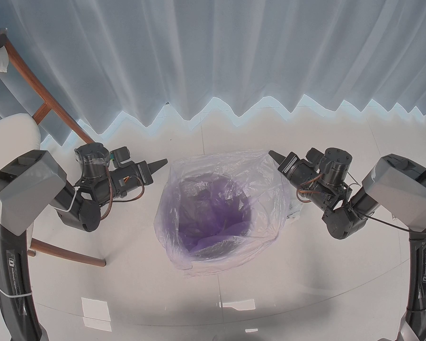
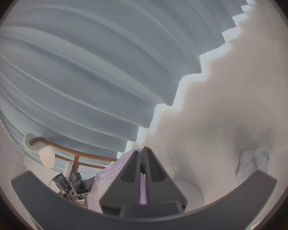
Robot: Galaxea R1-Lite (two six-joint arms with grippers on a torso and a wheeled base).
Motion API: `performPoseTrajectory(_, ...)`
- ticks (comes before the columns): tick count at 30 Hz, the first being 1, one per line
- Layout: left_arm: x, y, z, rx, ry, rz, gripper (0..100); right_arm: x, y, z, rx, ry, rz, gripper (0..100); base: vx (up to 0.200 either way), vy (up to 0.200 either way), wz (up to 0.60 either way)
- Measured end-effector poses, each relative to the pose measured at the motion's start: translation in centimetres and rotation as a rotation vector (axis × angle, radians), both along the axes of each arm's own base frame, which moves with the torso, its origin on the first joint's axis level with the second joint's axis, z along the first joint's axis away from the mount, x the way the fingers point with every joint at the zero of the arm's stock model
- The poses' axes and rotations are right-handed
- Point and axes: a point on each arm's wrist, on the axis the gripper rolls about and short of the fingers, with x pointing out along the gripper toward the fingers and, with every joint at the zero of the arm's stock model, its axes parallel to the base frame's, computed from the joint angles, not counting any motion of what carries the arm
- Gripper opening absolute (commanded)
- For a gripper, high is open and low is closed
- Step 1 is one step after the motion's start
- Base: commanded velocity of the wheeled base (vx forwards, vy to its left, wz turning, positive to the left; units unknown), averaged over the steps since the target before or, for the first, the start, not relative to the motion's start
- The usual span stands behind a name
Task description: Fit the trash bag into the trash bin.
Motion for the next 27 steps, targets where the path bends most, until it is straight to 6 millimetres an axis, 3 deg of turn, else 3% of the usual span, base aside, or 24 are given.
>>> performPoseTrajectory(10,0.9,0.7,-3.0,-0.084,0.046,0.018,0,1.0,0.0,-2.6,0.105,0.115,0.024,0,0.0,0.0,0.0)
performPoseTrajectory(16,0.4,0.8,-2.3,-0.095,0.007,0.021,0,1.0,0.0,-2.9,0.112,0.099,0.026,0,0.0,0.0,0.0)
performPoseTrajectory(17,0.2,0.9,-2.0,-0.093,0.003,0.024,100,1.0,0.0,-2.8,0.114,0.093,0.027,0,0.0,0.0,0.0)
performPoseTrajectory(23,-2.3,1.1,-0.8,-0.009,-0.049,0.022,100,0.8,0.0,-2.8,0.115,0.074,0.027,0,0.0,0.0,0.0)
performPoseTrajectory(27,-4.0,0.0,-0.7,0.136,-0.12,0.018,100,0.6,0.0,-2.8,0.104,0.07,0.026,0,0.0,0.0,0.0)
